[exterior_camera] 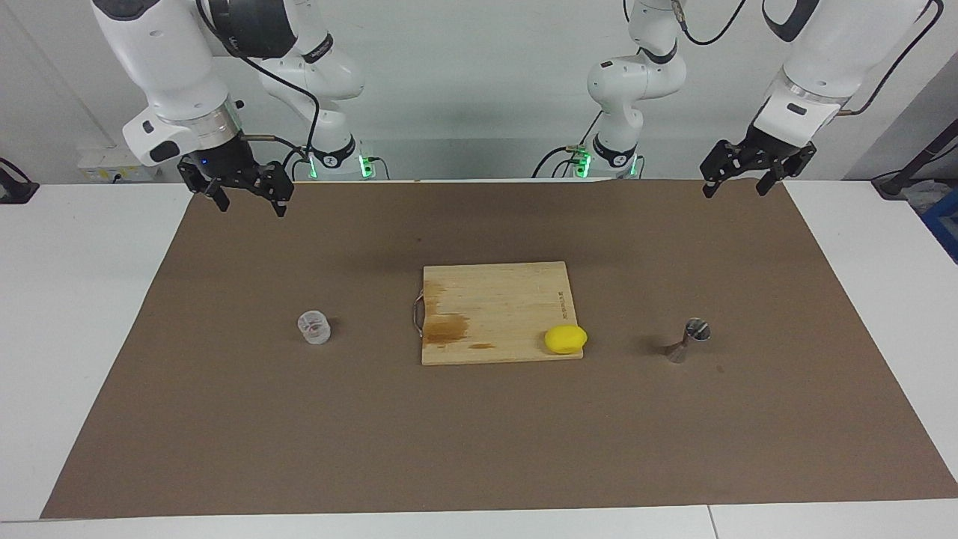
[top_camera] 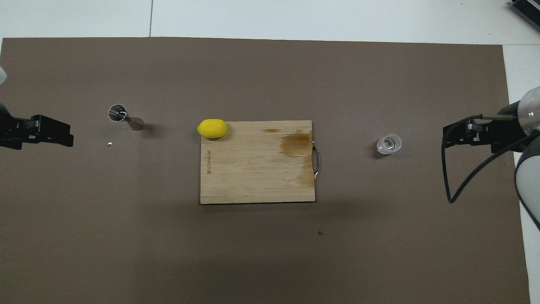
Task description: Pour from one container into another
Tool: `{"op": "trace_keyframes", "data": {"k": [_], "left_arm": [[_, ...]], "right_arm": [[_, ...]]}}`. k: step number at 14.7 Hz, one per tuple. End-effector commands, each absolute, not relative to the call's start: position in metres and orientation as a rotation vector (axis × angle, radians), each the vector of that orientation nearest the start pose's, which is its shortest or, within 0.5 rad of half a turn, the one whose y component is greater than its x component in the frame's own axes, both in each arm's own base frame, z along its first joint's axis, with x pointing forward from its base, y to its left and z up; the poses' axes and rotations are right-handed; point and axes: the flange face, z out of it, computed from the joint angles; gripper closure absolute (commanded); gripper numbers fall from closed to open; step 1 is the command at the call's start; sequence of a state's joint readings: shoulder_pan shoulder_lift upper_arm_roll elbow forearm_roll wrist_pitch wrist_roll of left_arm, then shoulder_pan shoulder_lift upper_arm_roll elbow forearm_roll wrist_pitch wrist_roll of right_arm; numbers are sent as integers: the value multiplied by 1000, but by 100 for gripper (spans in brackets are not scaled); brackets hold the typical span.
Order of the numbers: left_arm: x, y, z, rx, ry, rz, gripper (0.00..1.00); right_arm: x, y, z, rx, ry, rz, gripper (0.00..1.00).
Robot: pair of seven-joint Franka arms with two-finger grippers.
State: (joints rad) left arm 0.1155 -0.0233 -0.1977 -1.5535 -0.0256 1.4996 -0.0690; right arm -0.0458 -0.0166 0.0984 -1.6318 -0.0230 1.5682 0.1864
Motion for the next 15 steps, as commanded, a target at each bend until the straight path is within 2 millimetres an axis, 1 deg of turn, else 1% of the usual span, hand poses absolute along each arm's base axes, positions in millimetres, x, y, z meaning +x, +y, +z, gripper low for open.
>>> {"op": "trace_keyframes", "data": {"k": [1, 2, 3, 4, 6, 8, 10, 11, 12, 13, 14, 15], "left_arm": [[532, -53, 636, -3164, 50, 45, 0], [531, -59, 635, -3163, 52, 43, 0], [530, -64, 630, -3162, 56, 36, 0], [528, -65, 627, -3164, 58, 25, 0], [531, -67, 616, -3203, 37, 87, 0], [542, -68, 598, -3271, -90, 171, 0], [556, -65, 577, -3330, -295, 259, 0], [562, -63, 571, -3350, -404, 288, 0], [570, -54, 565, -3370, -582, 293, 0], [578, -50, 561, -3394, -794, 306, 0], [585, -48, 556, -3389, -997, 322, 0], [592, -42, 546, -3361, -1201, 352, 0]], "right_arm": [[541, 23, 605, -3166, 191, 61, 0], [541, 23, 605, -3167, 189, 61, 0], [541, 24, 605, -3167, 189, 61, 0], [541, 24, 605, -3167, 189, 61, 0], [541, 24, 605, -3167, 189, 61, 0], [541, 24, 605, -3167, 189, 61, 0], [541, 24, 605, -3167, 189, 61, 0], [541, 24, 605, -3167, 189, 61, 0], [541, 24, 605, -3167, 189, 61, 0], [541, 24, 605, -3167, 189, 61, 0], [541, 24, 605, -3167, 189, 61, 0], [541, 23, 605, -3166, 191, 61, 0]]}}
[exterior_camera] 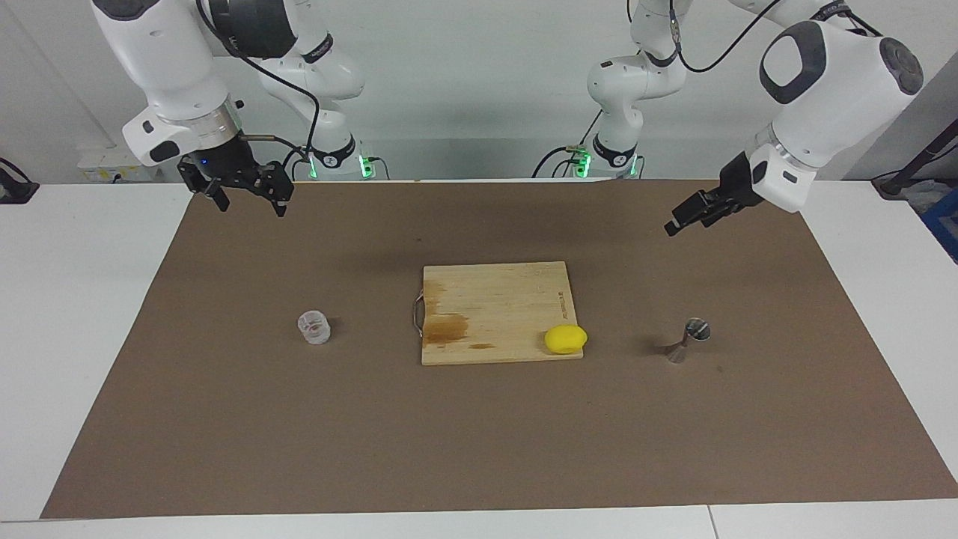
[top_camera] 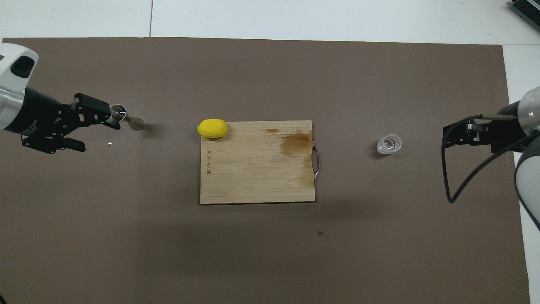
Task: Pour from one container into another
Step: 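Move the open left gripper toward the small metal cup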
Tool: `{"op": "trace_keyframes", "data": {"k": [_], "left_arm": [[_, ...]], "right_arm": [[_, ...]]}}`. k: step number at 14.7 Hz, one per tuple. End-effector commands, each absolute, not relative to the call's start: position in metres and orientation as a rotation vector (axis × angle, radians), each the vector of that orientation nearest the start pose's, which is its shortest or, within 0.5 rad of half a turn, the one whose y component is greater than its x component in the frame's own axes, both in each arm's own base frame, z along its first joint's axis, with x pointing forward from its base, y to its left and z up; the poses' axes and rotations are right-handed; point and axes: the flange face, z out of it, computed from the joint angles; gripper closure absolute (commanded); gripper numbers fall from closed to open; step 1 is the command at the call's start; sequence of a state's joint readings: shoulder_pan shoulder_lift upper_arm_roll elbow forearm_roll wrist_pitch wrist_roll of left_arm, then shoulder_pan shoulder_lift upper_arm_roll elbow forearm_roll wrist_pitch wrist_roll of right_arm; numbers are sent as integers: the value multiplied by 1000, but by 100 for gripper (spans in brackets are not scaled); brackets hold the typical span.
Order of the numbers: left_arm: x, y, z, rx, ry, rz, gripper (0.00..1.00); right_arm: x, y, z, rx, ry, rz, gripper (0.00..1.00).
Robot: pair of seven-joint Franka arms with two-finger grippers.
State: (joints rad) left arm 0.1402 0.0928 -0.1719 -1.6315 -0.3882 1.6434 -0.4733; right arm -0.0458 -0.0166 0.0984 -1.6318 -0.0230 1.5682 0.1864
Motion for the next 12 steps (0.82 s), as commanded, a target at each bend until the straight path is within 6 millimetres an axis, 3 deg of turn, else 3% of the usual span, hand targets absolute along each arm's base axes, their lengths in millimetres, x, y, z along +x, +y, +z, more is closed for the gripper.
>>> {"op": "trace_keyframes", "data": {"k": [1, 4, 6, 7, 9, 12], "left_arm": [[596, -35, 539, -3341, -1399, 387, 0], [605, -14, 522, -3150, -2047, 496, 0], [605, -4, 506, -2987, -2383, 556, 0], [605, -2, 500, -2923, -2482, 589, 0], [603, 2, 487, -2878, -2520, 636, 0], [606, 12, 484, -2846, -2595, 593, 0]], "right_arm": [[541, 23, 605, -3167, 189, 61, 0], [541, 24, 605, -3167, 189, 61, 0], [541, 23, 605, -3166, 191, 61, 0], [541, 23, 605, -3166, 191, 61, 0], [541, 24, 605, -3167, 189, 61, 0], [541, 23, 605, -3167, 189, 61, 0]]}}
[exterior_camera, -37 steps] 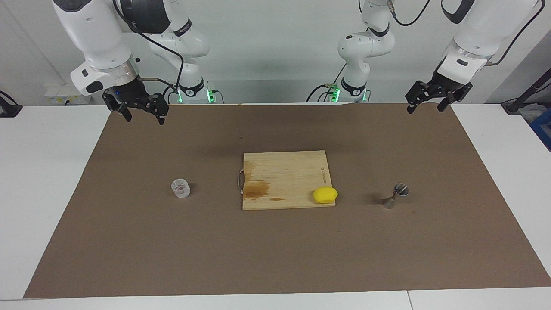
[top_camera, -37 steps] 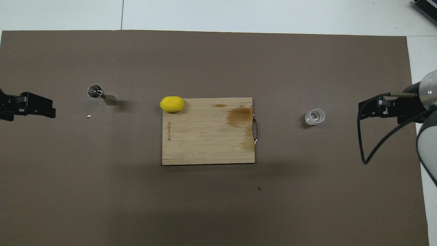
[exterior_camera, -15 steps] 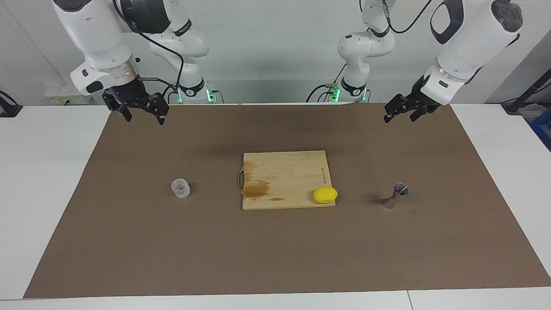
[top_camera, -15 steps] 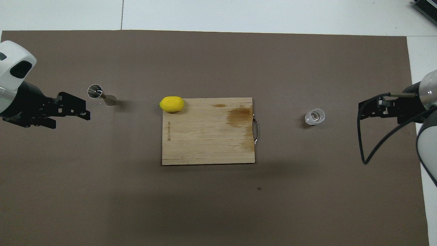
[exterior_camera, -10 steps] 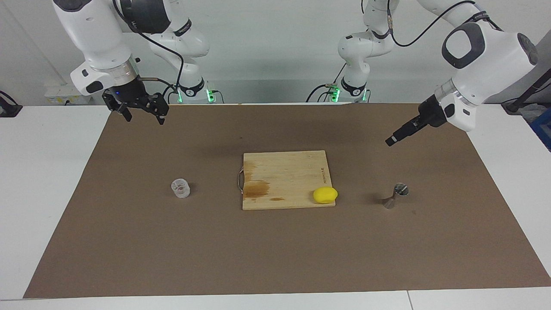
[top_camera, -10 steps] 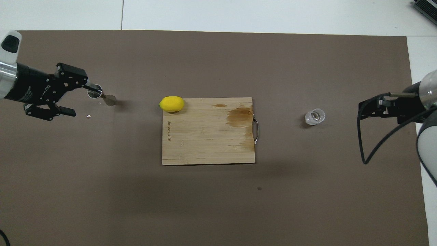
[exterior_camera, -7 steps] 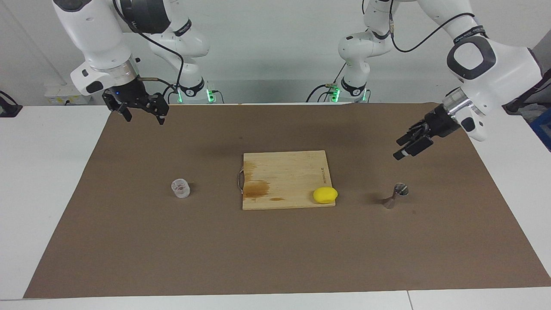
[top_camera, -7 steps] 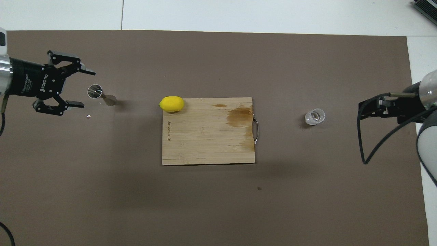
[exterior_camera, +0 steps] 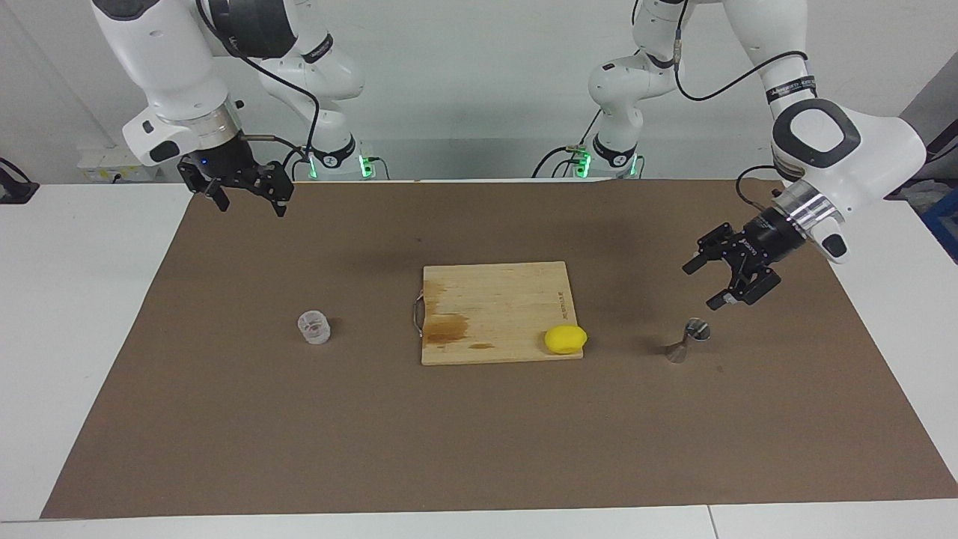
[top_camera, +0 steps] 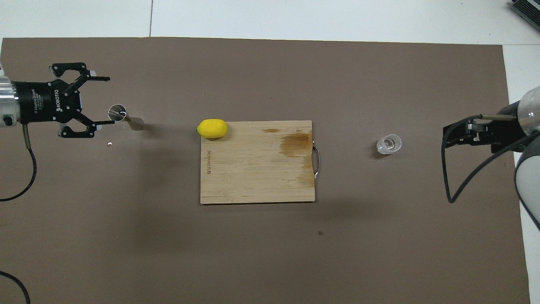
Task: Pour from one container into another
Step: 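Move the open left gripper toward the small metal cup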
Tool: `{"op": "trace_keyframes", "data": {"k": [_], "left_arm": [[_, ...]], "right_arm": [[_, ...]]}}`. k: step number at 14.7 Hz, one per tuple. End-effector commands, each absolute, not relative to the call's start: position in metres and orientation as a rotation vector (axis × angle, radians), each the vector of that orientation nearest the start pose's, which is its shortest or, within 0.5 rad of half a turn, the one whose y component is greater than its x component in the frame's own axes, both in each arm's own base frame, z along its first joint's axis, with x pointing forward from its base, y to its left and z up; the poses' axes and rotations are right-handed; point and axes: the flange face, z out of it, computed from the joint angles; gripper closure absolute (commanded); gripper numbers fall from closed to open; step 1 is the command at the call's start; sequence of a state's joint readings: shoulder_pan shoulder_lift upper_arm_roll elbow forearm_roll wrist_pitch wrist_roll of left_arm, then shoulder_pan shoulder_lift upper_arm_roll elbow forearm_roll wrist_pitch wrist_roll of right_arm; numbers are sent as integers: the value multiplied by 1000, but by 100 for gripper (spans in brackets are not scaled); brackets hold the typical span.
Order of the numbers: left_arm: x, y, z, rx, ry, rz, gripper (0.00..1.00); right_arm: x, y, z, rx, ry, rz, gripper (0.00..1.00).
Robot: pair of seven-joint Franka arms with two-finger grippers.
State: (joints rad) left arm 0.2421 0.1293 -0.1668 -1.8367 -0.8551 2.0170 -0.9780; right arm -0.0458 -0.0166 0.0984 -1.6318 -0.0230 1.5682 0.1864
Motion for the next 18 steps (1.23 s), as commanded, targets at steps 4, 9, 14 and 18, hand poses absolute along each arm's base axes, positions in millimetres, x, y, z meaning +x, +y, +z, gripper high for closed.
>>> {"op": "trace_keyframes", "data": {"k": [4, 9, 14, 18], "left_arm": [[613, 22, 480, 1677, 1644, -313, 0], [616, 34, 471, 1732, 1580, -253, 0], [619, 46, 457, 1789, 1512, -210, 0], [617, 59, 452, 1757, 1534, -211, 0]], "right_arm": [[541, 24, 605, -3167, 189, 61, 0], [541, 24, 605, -3167, 189, 61, 0], [541, 23, 605, -3167, 189, 61, 0], [541, 23, 605, -3166, 191, 61, 0]]}}
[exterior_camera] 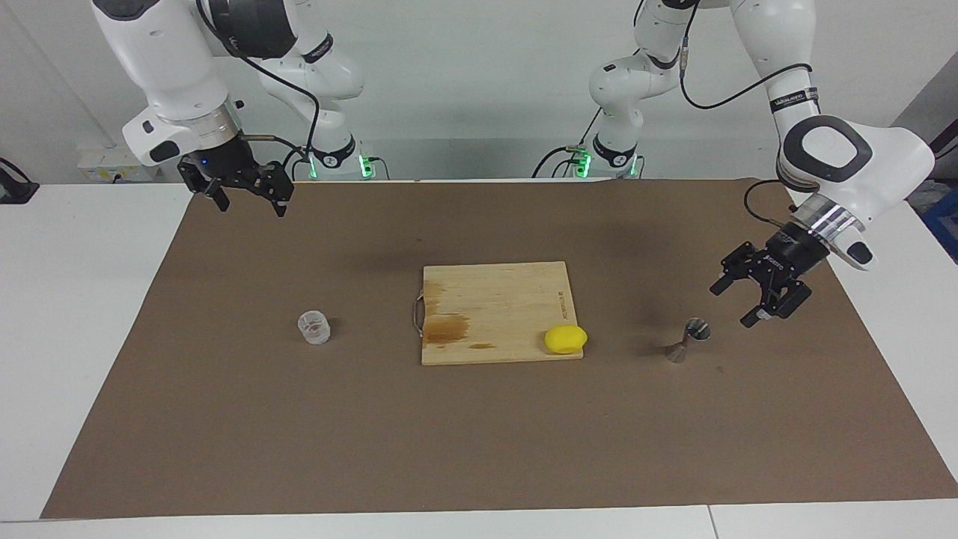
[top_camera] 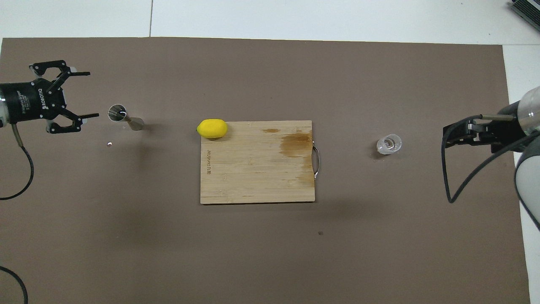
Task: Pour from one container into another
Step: 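Move the open left gripper toward the small metal cup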
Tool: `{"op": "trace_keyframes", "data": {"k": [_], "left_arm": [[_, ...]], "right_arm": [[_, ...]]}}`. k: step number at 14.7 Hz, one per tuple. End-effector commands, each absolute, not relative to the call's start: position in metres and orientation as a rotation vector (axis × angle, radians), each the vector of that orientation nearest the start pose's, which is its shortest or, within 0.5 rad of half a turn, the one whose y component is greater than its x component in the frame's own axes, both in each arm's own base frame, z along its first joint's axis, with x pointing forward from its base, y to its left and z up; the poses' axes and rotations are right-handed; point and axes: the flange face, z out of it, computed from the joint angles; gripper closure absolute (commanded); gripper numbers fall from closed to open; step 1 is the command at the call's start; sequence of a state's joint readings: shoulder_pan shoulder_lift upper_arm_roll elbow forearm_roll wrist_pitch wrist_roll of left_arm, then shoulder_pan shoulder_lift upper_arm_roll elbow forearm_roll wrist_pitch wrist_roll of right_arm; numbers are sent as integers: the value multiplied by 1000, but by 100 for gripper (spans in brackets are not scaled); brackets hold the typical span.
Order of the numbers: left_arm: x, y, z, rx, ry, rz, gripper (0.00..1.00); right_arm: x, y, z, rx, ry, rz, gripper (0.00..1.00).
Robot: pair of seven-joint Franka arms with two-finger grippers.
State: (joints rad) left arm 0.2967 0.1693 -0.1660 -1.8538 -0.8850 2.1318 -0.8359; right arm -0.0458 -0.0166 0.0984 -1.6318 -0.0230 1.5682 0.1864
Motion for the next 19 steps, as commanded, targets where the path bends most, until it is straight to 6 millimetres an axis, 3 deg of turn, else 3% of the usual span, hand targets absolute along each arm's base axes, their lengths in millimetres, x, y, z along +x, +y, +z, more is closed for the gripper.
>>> {"op": "trace_keyframes", "data": {"k": [1, 3, 8, 12, 16, 19], "left_arm": [[617, 61, 451, 1734, 1540, -217, 0], [613, 62, 441, 1620, 1571, -250, 0], [610, 65, 435, 1594, 1587, -261, 0], [599, 88, 414, 1519, 1639, -308, 0], [585, 110, 390, 1274, 1761, -399, 0], [580, 99, 375, 1095, 1895, -550, 0]], "right_arm": [[541, 23, 605, -3167, 189, 61, 0], [541, 24, 605, -3167, 189, 61, 0], [541, 23, 605, -3166, 191, 61, 0], [541, 23, 605, -3167, 189, 61, 0], [541, 24, 605, -3167, 189, 61, 0], [541, 24, 605, -3167, 189, 61, 0]]}}
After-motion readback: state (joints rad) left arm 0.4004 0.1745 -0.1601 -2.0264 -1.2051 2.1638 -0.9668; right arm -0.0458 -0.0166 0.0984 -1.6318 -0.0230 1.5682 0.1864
